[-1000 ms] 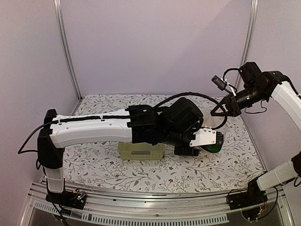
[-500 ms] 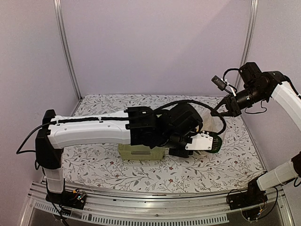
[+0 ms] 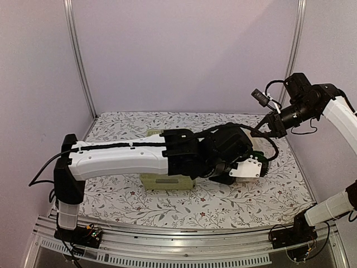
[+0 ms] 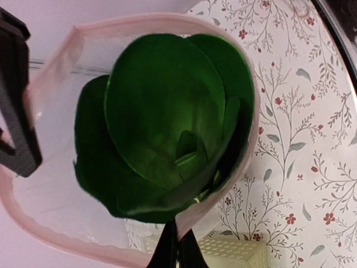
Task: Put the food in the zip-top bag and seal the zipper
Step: Adjust the zipper food storage bag at the center of the board.
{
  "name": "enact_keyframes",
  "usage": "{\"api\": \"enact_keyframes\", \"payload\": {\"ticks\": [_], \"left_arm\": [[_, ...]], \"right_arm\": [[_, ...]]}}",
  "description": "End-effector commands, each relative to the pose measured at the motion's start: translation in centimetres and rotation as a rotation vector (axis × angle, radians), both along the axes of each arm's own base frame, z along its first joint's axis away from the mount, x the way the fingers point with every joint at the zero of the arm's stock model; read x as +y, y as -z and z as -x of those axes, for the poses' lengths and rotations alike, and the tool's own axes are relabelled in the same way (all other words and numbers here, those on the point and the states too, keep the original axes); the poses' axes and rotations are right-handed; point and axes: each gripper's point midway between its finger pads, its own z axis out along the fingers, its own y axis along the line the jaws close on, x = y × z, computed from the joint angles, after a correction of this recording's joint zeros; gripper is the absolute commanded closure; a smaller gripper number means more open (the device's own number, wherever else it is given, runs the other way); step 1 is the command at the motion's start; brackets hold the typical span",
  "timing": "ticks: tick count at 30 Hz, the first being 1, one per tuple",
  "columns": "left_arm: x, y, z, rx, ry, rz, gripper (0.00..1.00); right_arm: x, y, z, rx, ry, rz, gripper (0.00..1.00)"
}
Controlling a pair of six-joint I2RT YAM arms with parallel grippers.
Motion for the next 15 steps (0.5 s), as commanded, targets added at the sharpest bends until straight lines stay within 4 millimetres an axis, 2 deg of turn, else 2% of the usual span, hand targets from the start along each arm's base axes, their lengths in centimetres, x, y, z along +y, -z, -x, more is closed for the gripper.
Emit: {"api": "enact_keyframes", "payload": {"ticks": [1,2,5,6,7,9,12,15], "left_arm": [[-0.2,-12.2,4.0,0.054,0.059,0.332,1.00],[0.1,-12.4,3.7,0.063,0.047,0.359,1.00],[0.9,-8.3,2.4,0.071,-0.002,0.285,1.00],[0.9,-8.0,2.3,0.064,-0.018,0.265,1.00],[0.8,-8.1,2.2,0.066,-0.040,0.264,1.00],[0.9,-8.7,1.9,0.080,-0.061,0.283,1.00],[1.1,-8.7,0.1,0.069,-0.076,0.352,1.00],[1.1,-8.9,-1.1,0.049,-0.097,0.382,1.00]], "right_arm": [[-0.8,-2.3,-0.8,-0.128,0.046,0.027,1.00],[-1.3,-2.5,-1.5,-0.158,0.081,0.046,1.00],[-2.9,-4.3,-4.0,-0.227,0.187,0.058,1.00],[-3.3,-5.1,-4.5,-0.241,0.212,0.052,1.00],[-3.5,-5.4,-4.9,-0.253,0.225,0.052,1.00],[-3.5,-4.8,-5.4,-0.239,0.226,0.063,1.00],[-2.5,-3.5,-4.7,-0.163,0.166,0.031,1.00],[-2.1,-4.1,-4.3,-0.161,0.139,0.003,1.00]]}}
